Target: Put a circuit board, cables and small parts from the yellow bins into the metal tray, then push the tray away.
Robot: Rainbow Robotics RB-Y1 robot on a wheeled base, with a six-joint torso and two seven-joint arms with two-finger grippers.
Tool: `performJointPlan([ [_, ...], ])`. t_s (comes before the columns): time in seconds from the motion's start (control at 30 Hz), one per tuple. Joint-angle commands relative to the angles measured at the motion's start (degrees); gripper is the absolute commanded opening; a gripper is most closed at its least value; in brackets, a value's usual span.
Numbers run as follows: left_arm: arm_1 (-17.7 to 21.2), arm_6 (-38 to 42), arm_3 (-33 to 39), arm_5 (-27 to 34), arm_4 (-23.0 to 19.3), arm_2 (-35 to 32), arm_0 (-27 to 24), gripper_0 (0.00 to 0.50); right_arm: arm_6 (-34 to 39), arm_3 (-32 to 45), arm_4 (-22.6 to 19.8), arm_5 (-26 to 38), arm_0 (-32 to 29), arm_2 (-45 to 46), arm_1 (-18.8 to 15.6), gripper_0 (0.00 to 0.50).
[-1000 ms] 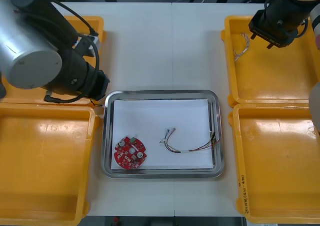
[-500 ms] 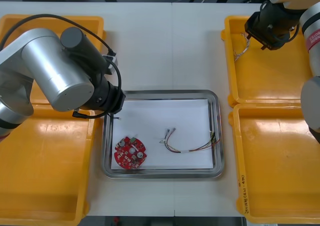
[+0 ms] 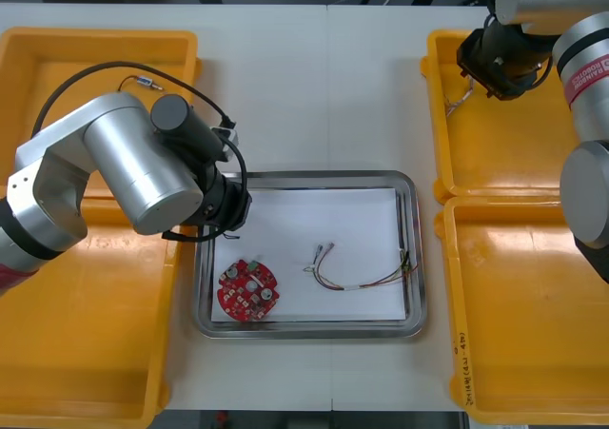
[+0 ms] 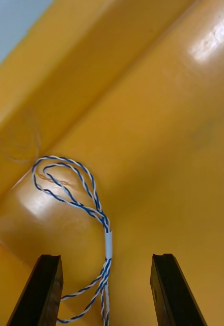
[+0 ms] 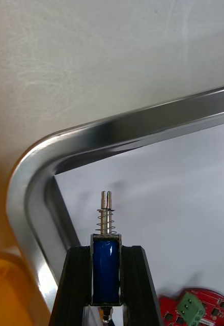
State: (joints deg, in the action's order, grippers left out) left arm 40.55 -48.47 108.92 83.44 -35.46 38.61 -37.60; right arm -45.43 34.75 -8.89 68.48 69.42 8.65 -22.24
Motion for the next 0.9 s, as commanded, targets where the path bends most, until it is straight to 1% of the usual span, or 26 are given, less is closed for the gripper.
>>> performJointPlan([
  [0.03,-1.17,11.03,0.33,-2.93,1.36,2.7,-2.48,0.0,2.1,-1.36,0.81,-2.3,3.44,1.72,0.79,0.5],
  [0.3,-1.08,11.29,0.33,-3.2,2.06,3.67,-2.48,0.003,1.92,-3.29,0.46,-4.85,3.52,4.0,0.97,0.5],
  [0.33,-1.17,11.29,0.33,-3.2,2.24,3.67,-2.56,0.043,1.92,-3.55,0.46,-5.29,3.44,4.35,0.97,0.5],
  [0.37,-1.17,11.29,0.33,-3.2,2.24,3.67,-2.48,0.138,2.01,-3.9,0.46,-5.73,3.44,4.71,0.97,0.5],
  [0.4,-1.08,11.38,0.33,-3.2,2.24,3.67,-2.56,0.187,2.01,-3.9,0.54,-5.73,3.44,4.79,0.97,0.5],
  [0.43,-1.17,11.56,0.33,-3.2,2.24,3.67,-2.56,0.319,2.1,-3.9,0.72,-5.82,3.52,4.88,1.06,0.5],
  [0.47,-1.17,11.73,0.33,-3.46,2.24,3.67,-2.48,0.419,2.19,-3.9,0.63,-6.08,3.44,4.97,1.14,0.5],
  [0.5,-1.17,11.73,0.33,-3.72,2.15,3.67,-2.48,0.474,2.19,-3.9,0.54,-6.26,3.52,5.14,1.14,0.5],
  [0.53,-1.08,11.91,0.33,-3.99,2.06,3.67,-2.48,0.5,2.19,-3.99,0.46,-6.34,3.44,5.5,1.14,0.5],
  [0.63,-1.17,12.17,0.41,-3.99,2.06,3.67,-2.56,0.5,2.1,-4.78,0.63,-6.69,3.44,6.38,1.32,0.5],
  [0.8,-1.17,12.61,0.85,-3.99,2.15,3.67,-2.56,0.5,1.92,-7.68,0.81,-9.77,3.44,6.55,1.58,0.5],
  [0.9,-1.17,13.05,1.56,-3.81,2.24,3.58,-2.56,0.5,2.28,-7.86,1.07,-9.86,3.44,6.55,1.85,0.5],
])
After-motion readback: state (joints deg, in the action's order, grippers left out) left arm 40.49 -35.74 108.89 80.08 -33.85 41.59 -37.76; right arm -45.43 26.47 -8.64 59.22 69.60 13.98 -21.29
